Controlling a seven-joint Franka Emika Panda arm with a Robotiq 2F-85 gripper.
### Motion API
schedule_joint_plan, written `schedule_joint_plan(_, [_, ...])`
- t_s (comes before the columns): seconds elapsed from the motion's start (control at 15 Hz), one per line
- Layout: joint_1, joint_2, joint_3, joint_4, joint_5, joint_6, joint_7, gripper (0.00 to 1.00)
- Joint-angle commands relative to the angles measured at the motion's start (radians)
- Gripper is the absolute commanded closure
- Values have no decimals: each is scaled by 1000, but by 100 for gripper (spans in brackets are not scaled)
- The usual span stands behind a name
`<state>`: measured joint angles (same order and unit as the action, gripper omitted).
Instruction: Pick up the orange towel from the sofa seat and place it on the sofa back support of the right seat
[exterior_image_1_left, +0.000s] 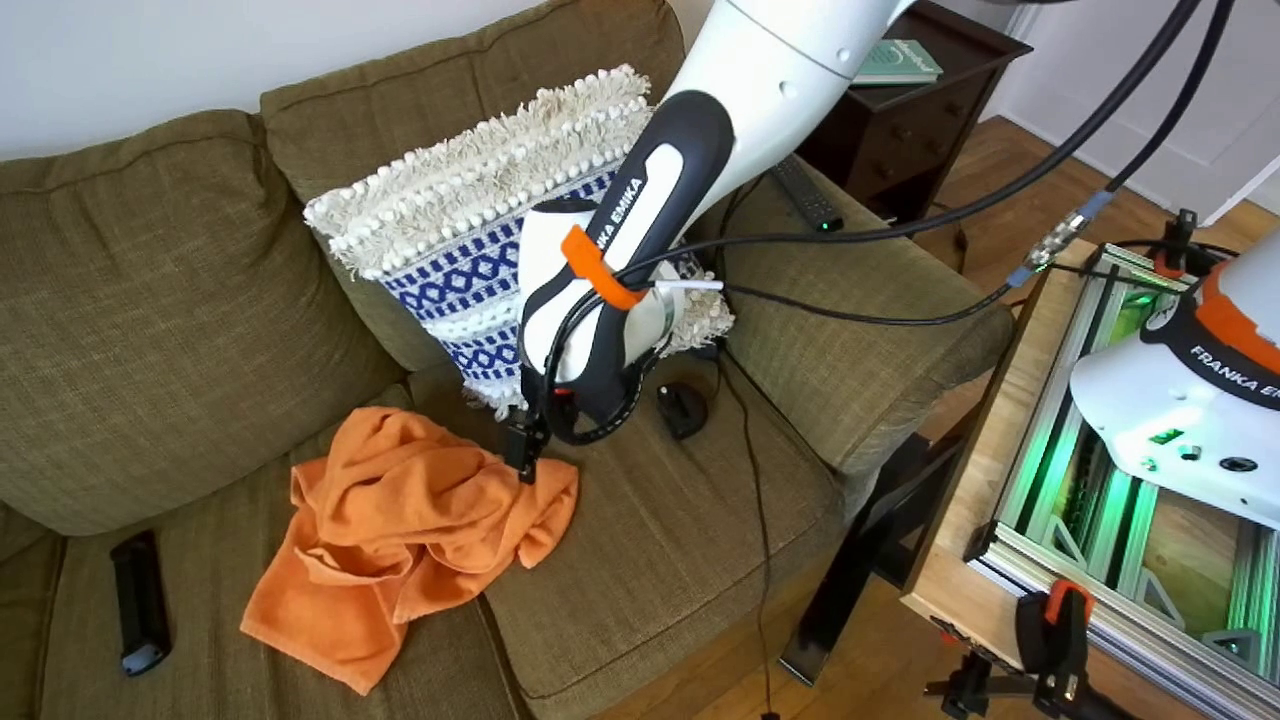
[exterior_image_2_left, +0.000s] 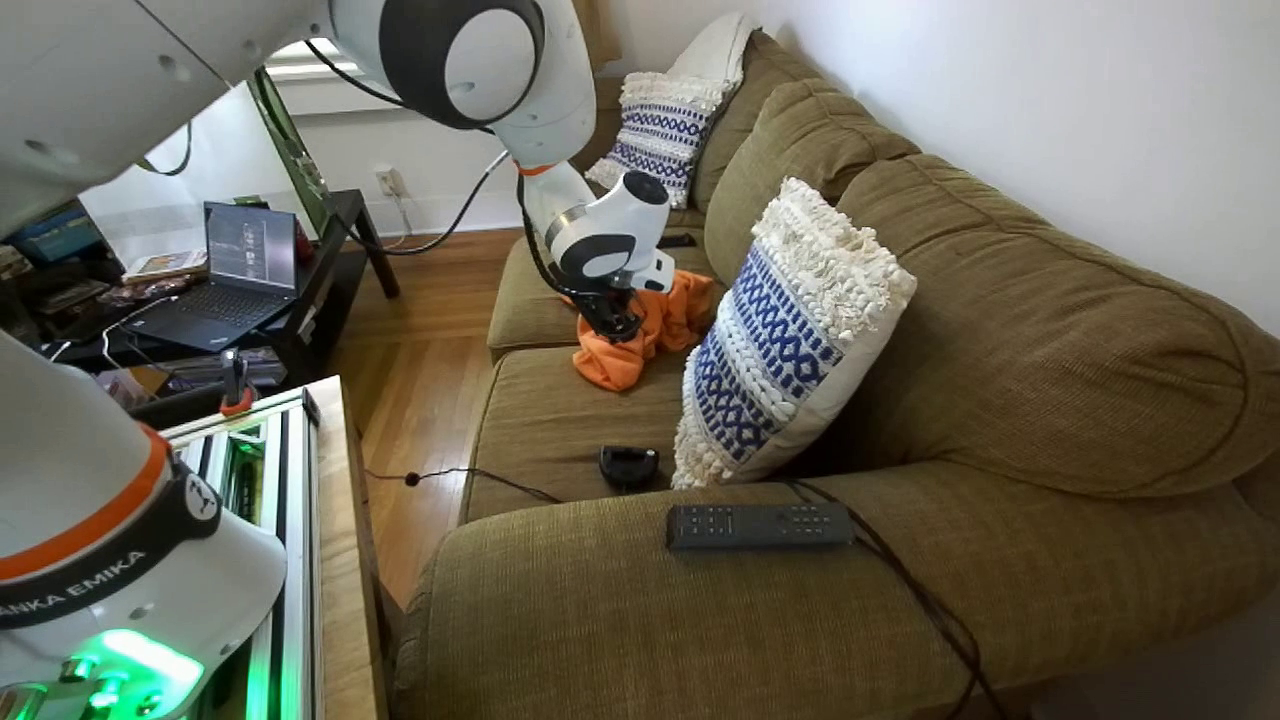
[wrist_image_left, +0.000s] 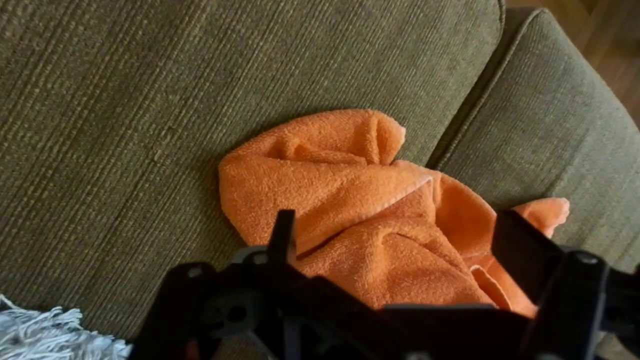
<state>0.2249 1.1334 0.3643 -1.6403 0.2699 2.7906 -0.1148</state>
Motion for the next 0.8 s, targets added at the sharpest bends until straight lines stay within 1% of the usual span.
schedule_joint_plan(0.0, [50,106,-35,107,-64,82,26,0])
schedule_joint_plan(0.2, [78,163,-66,160,-117,131,31,0])
schedule_joint_plan(0.4, [104,212,-102,209,-164,127,40,0])
schedule_joint_plan(0.73, [124,294,-116,302,-217,125,26,0])
